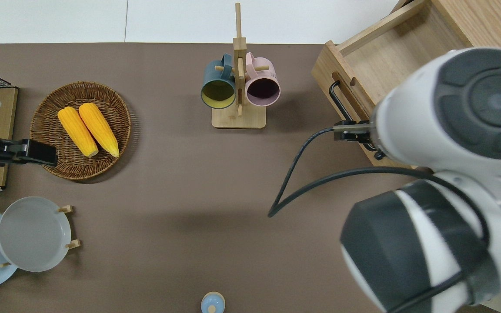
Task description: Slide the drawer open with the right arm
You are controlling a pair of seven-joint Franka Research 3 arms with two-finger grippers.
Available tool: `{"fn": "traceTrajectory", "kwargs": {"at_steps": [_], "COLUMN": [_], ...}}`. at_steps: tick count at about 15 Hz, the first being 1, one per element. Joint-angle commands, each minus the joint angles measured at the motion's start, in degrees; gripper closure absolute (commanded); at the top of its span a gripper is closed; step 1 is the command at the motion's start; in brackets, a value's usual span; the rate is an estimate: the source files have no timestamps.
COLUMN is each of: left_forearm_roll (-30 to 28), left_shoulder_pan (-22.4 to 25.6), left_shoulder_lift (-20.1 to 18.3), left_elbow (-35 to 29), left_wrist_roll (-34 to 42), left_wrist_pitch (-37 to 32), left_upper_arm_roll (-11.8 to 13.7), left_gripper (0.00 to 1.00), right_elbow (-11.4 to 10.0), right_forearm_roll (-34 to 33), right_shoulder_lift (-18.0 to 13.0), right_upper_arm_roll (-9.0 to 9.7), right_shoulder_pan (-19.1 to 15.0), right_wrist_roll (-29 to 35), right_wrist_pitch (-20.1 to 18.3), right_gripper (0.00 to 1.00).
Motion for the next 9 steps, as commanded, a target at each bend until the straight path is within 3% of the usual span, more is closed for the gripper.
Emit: {"fn": "traceTrajectory", "kwargs": {"at_steps": [1,4,9], "left_forearm_roll": [1.0,1.0,1.0], "left_shoulder_pan": [0.2,0.2,0.2], "left_shoulder_lift": [0.7,0.7,0.7], "left_elbow": [1.5,1.5,1.5], "left_wrist_roll": [0.6,0.6,0.6], "left_wrist_pitch": [-1.1,-1.1,-1.1], "left_upper_arm_roll": [-0.4,-0.4,-0.4], "left_gripper": [0.01,0.01,0.01], "right_elbow": [-3.4,-5.9,-6.1], "right_forearm_roll": [5.1,7.9,9.2], "right_shoulder_lift": [-1.6,-1.4,-0.4], "right_upper_arm_roll": [0.73,0.73,0.65], "right_shoulder_pan": [-6.0,-8.8,-9.7], "right_wrist_roll": [-5.9,-6.2,-6.1], "right_wrist_pitch": [2.7,5.5,5.6], "right_gripper": [0.015,0.015,0.015]}}
